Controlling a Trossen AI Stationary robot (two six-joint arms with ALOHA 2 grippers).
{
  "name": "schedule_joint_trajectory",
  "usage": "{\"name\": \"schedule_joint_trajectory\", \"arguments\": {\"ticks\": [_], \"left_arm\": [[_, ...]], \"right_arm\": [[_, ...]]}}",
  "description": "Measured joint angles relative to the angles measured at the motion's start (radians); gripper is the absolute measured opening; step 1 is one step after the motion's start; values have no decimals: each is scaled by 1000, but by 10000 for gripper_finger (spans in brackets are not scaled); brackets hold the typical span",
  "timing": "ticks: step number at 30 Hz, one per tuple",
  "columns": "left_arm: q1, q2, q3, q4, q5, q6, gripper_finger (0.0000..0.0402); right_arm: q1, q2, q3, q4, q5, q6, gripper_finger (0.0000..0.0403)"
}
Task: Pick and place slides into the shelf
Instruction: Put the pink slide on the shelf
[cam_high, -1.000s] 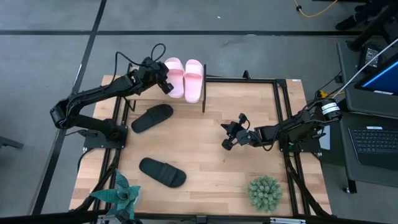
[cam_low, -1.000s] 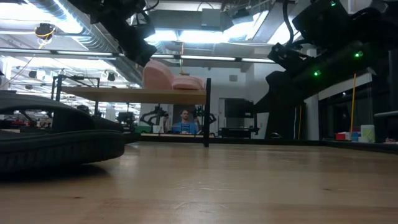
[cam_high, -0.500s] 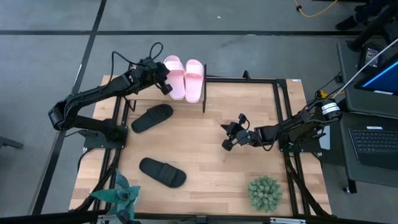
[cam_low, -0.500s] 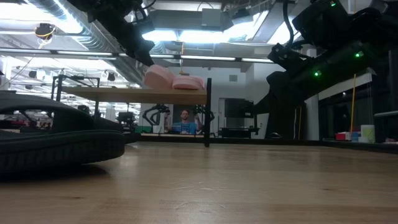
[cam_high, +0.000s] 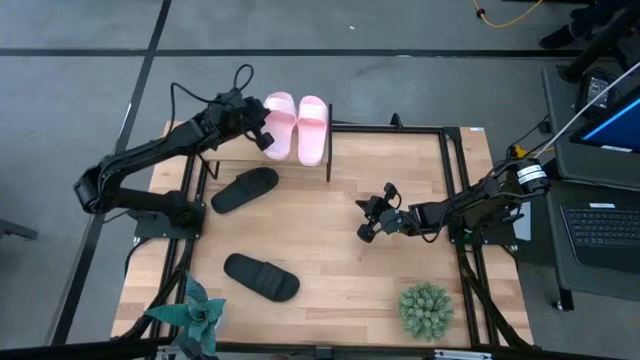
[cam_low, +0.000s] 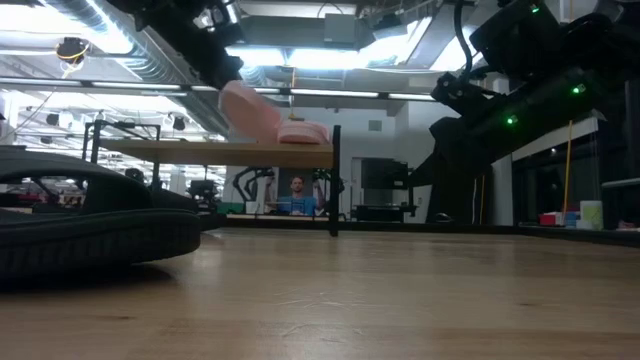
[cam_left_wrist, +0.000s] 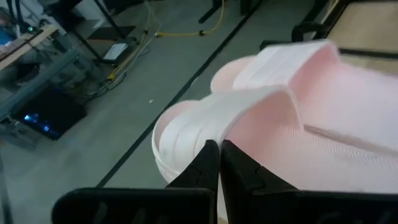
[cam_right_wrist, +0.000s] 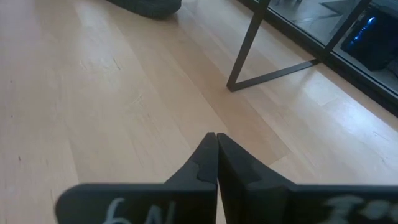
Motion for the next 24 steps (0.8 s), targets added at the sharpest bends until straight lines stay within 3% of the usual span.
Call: {"name": "schedule_joint_trajectory", "arguments": {"ticks": [9,17,24], "left_arm": [[1,-10,0,-5,19,-8,0],[1,-10,-60,40,-38,-26,0],[1,-10,-138,213,-28,-35,0]], "right_arm": [[0,0,0,0,0,17,2],[0,0,0,0,0,17,2],[0,0,0,1,0,17,2]]}}
